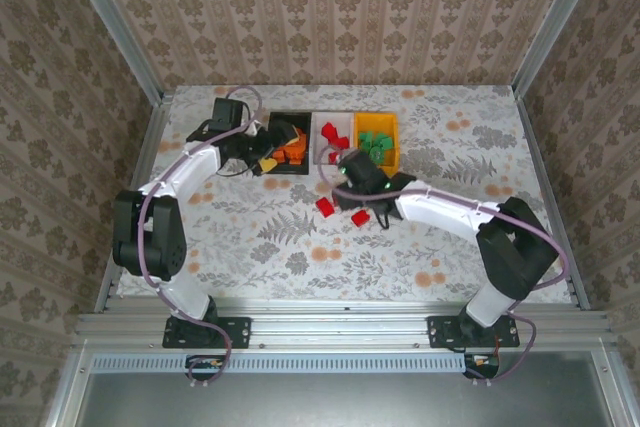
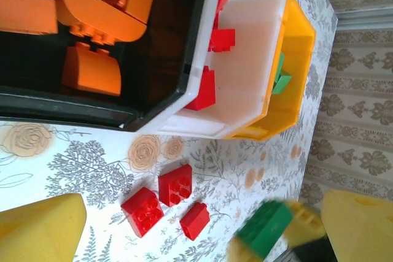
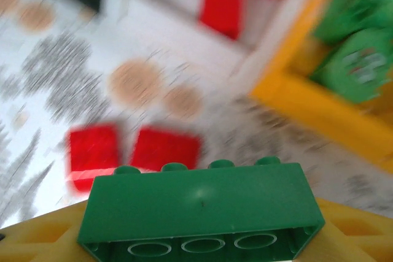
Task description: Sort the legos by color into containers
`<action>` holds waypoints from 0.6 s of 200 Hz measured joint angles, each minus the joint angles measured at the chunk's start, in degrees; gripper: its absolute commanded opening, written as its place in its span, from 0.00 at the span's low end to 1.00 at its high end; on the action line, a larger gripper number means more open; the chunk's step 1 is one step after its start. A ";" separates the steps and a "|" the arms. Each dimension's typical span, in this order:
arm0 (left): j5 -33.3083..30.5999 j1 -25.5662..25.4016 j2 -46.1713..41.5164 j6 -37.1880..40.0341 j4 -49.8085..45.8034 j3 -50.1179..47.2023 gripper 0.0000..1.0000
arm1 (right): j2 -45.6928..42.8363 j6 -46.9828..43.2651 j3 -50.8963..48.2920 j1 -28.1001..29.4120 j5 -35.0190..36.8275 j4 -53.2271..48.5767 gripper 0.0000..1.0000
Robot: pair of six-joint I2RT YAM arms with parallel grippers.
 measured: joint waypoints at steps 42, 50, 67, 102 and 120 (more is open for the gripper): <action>1.51 -5.05 1.01 0.37 -0.46 1.40 1.00 | 12.20 -3.13 19.63 -11.69 0.96 -1.92 0.69; 1.75 -5.88 1.22 0.59 -0.52 1.75 1.00 | 15.13 -3.52 23.08 -12.94 0.79 -2.54 0.69; 2.19 -6.16 1.18 0.87 -0.57 1.95 1.00 | 20.46 -4.02 28.63 -14.67 0.33 -4.26 0.70; 2.16 -4.24 1.09 0.87 -0.57 1.99 1.00 | 27.17 -4.94 34.99 -15.93 -0.59 -8.17 0.74; 2.23 -3.54 1.07 0.87 -0.55 1.99 1.00 | 28.20 -4.66 35.80 -16.35 -0.59 -9.14 0.78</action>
